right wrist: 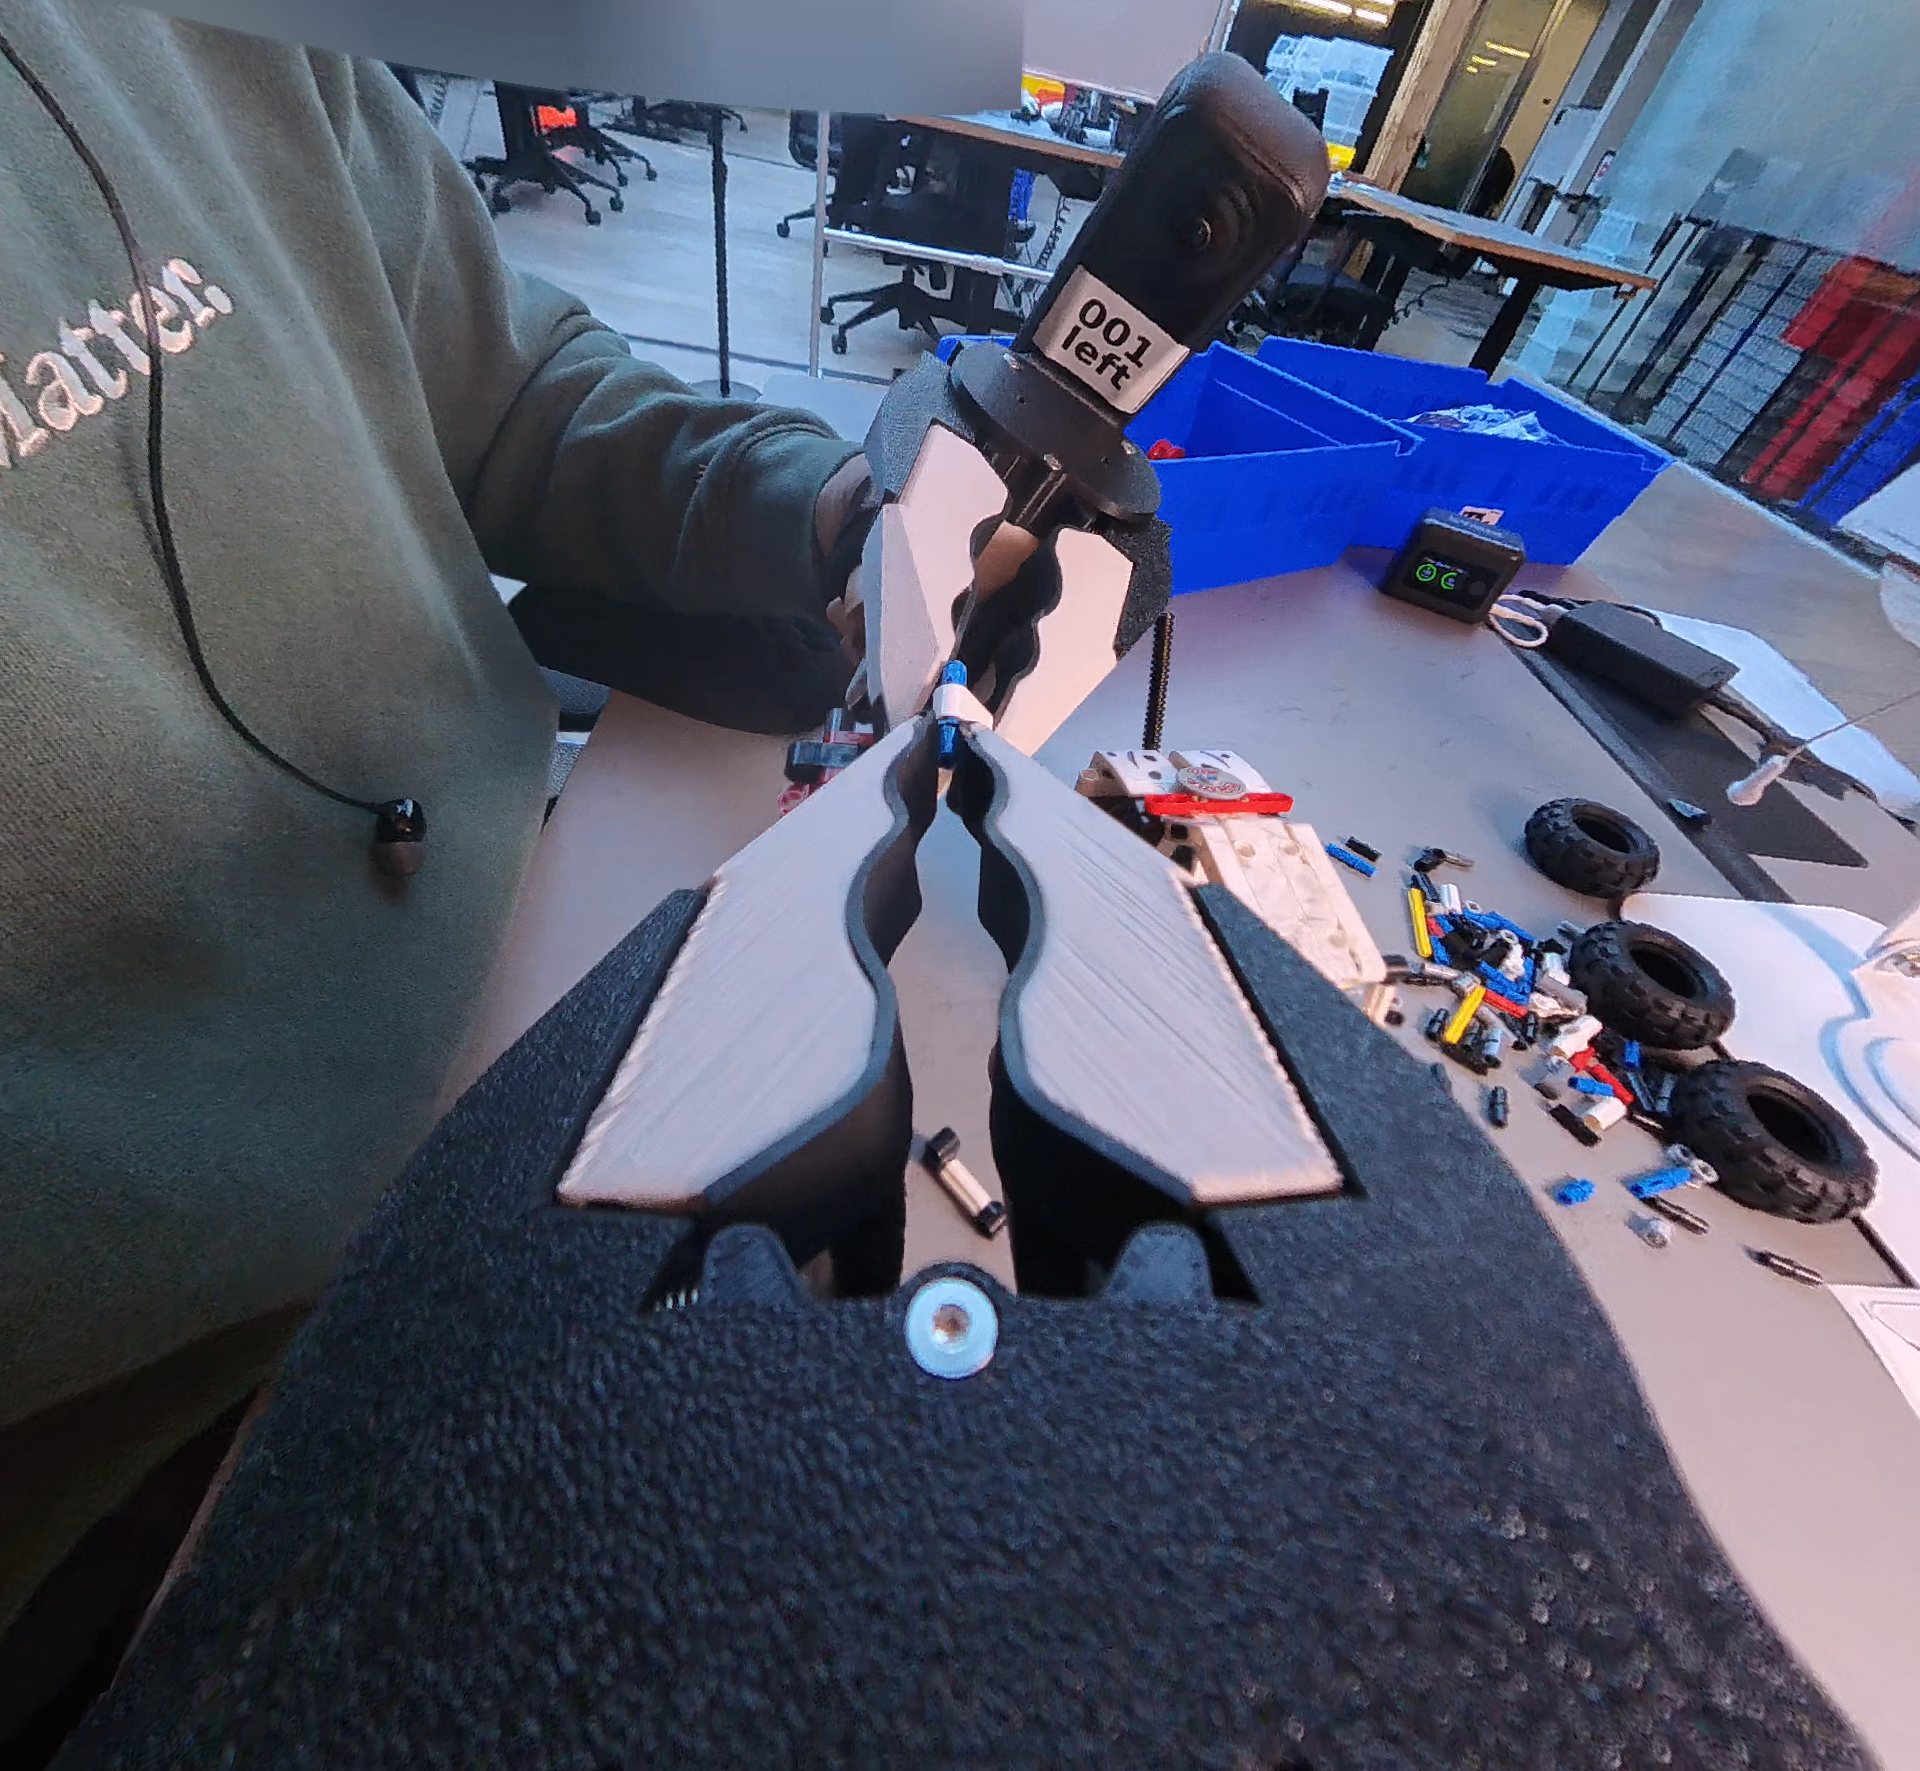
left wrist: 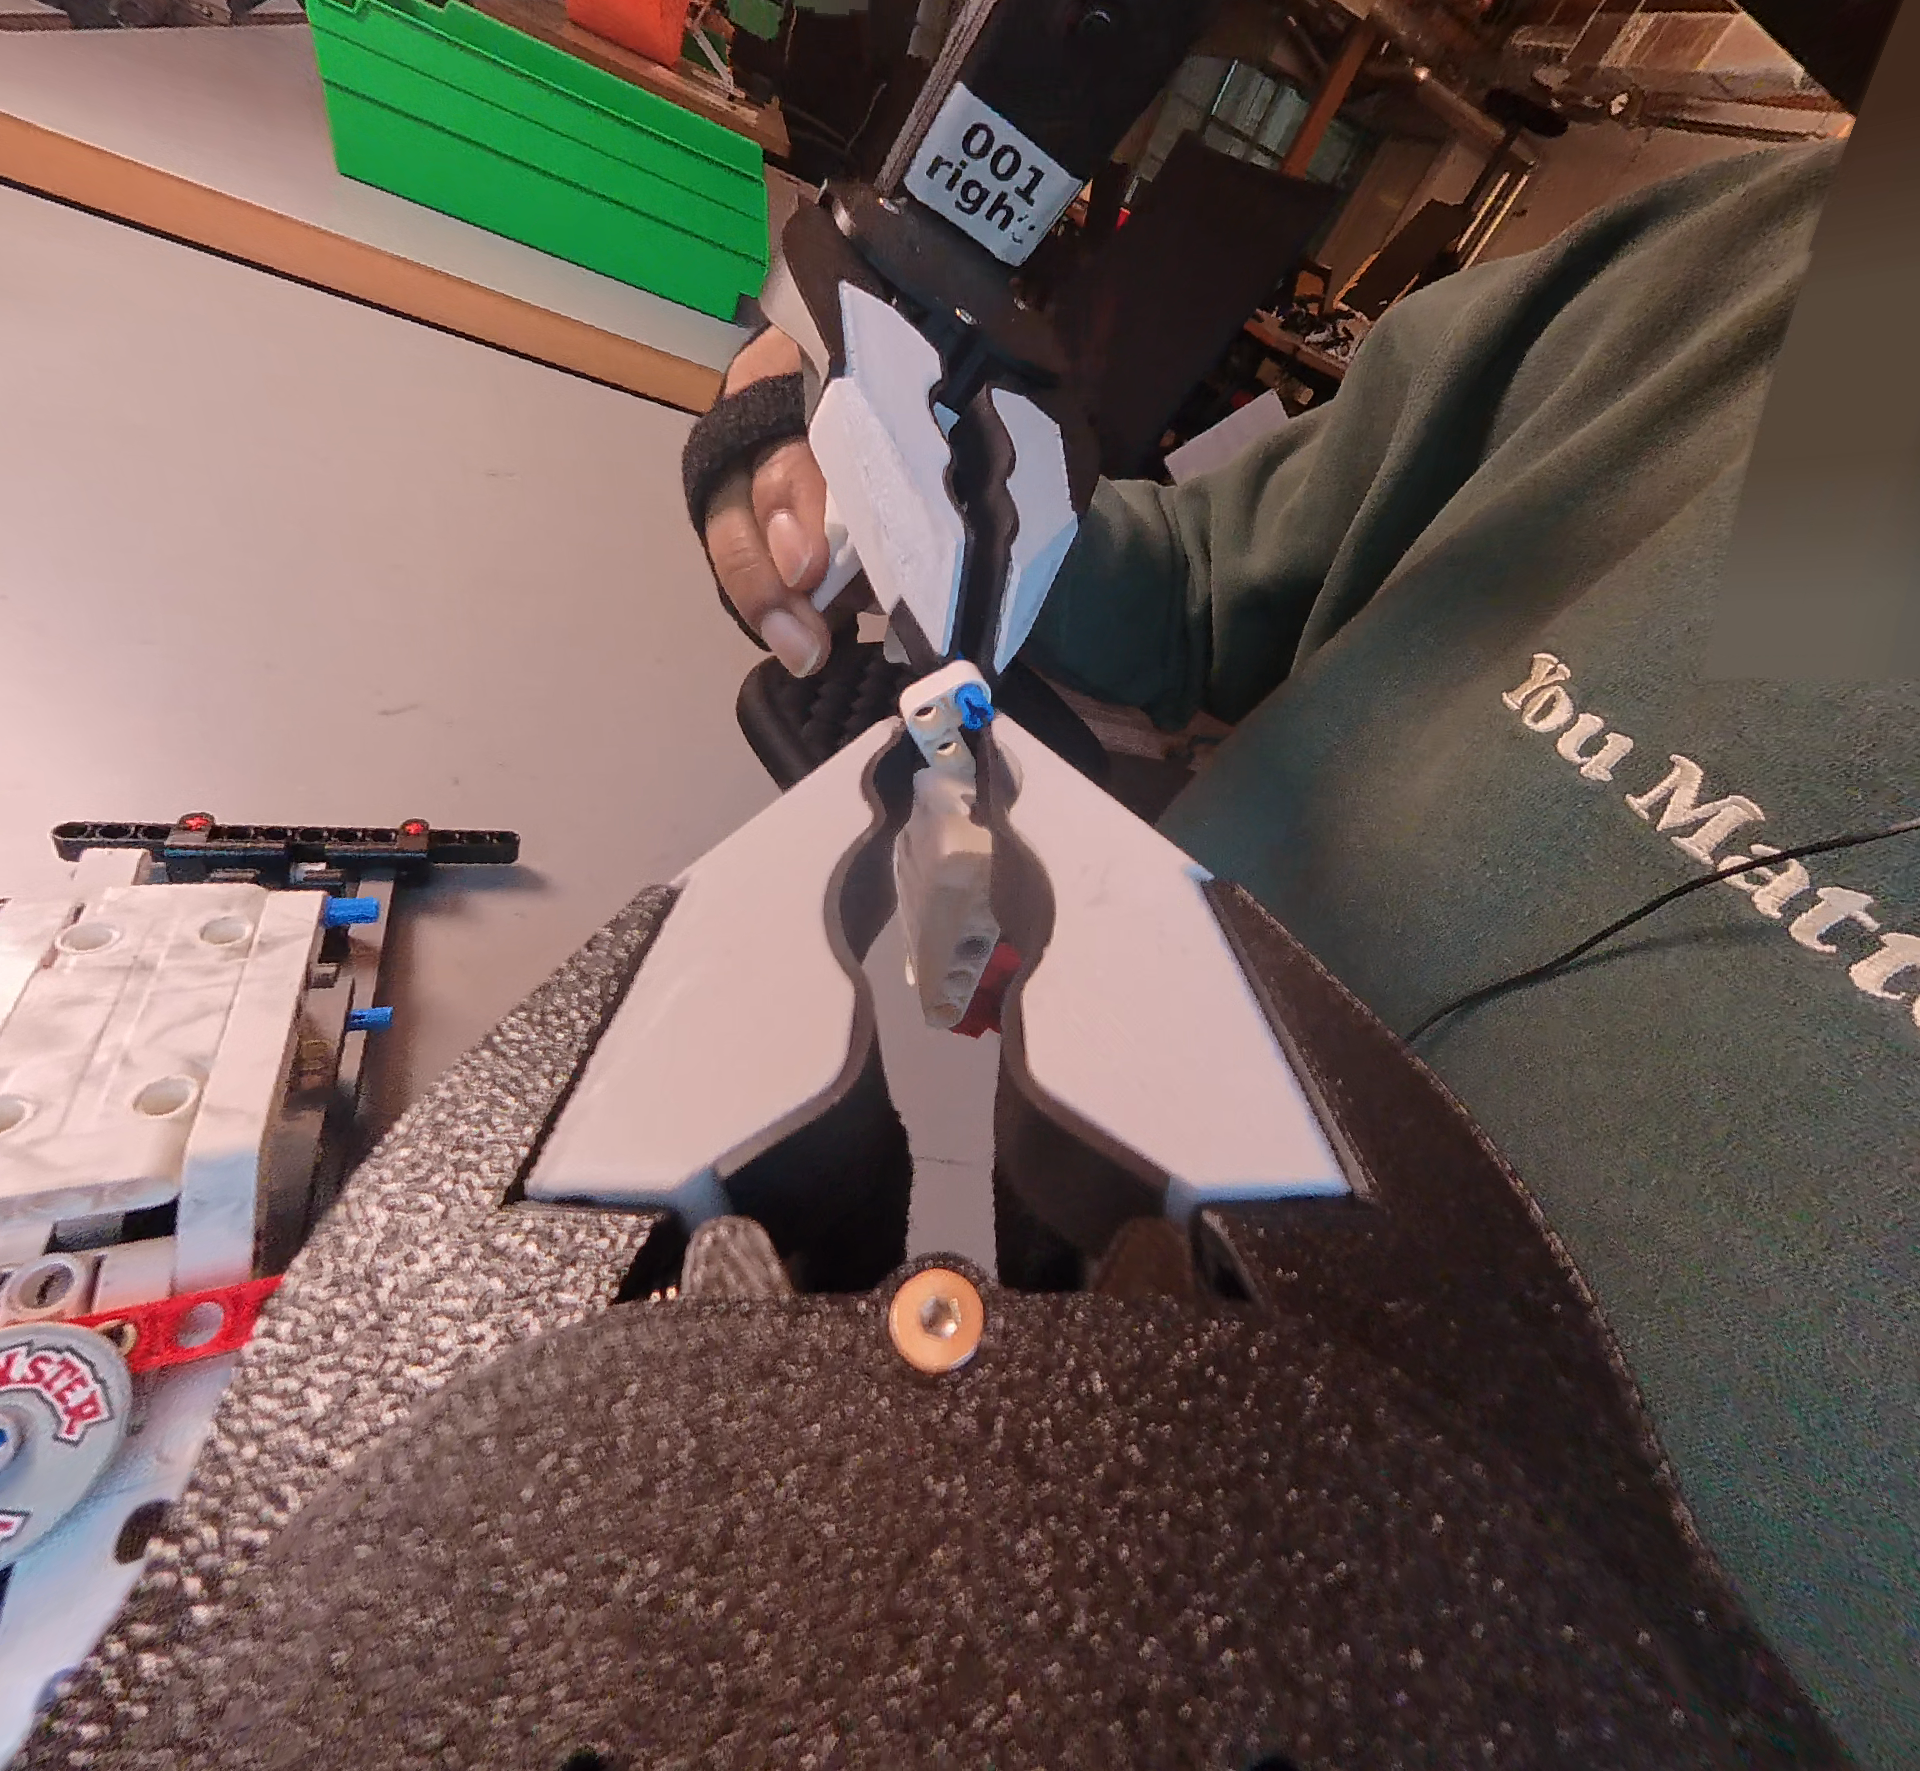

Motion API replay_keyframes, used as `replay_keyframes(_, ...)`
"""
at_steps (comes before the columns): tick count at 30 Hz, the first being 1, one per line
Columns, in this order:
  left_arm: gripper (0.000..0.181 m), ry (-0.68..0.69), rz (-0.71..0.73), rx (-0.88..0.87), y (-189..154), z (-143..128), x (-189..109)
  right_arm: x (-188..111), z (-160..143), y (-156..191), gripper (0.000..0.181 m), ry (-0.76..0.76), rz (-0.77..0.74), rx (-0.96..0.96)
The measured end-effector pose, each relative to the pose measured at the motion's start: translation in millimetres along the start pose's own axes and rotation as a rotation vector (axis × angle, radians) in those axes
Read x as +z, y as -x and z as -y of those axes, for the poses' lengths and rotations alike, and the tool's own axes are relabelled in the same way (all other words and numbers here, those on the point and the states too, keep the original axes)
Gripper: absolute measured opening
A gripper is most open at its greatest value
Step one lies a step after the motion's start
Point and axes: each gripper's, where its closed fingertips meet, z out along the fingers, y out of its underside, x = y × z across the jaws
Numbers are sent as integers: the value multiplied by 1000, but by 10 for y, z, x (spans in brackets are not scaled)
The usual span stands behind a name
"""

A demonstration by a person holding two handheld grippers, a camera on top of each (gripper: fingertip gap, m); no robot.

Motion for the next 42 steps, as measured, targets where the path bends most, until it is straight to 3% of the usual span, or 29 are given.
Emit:
replay_keyframes(7,10,-22,31,-9,44,-1,26,-111,-77,-14,2,-23,-35,51)
replay_keyframes(10,10,-141,63,-37,111,168,-346,-403,-199,-113,1,-27,-102,115)
replay_keyframes(12,10,-163,91,-37,148,176,-455,-401,-257,-82,2,-1,-111,111)
replay_keyframes(16,10,-168,128,-23,243,217,-490,-235,-681,-74,2,255,-77,47)
replay_keyframes(20,10,-130,170,16,295,209,-483,153,-1231,131,3,538,6,-59)
replay_keyframes(23,10,-128,181,32,290,237,-475,272,-1505,191,8,663,26,-132)
replay_keyframes(26,10,-148,172,33,272,249,-492,252,-1197,180,34,514,34,-18)
replay_keyframes(29,11,-182,120,30,230,269,-453,141,-660,-9,36,265,-35,113)
replay_keyframes(33,11,-254,17,65,99,379,-302,87,-188,-50,44,37,-24,290)
replay_keyframes(37,11,-285,3,126,43,487,-160,192,-14,-64,49,-100,-14,449)
replay_keyframes(40,11,-289,0,144,35,536,-107,215,-6,-117,34,-126,-50,431)
replay_keyframes(42,11,-286,17,159,59,545,-98,202,-22,-143,33,-119,-58,436)
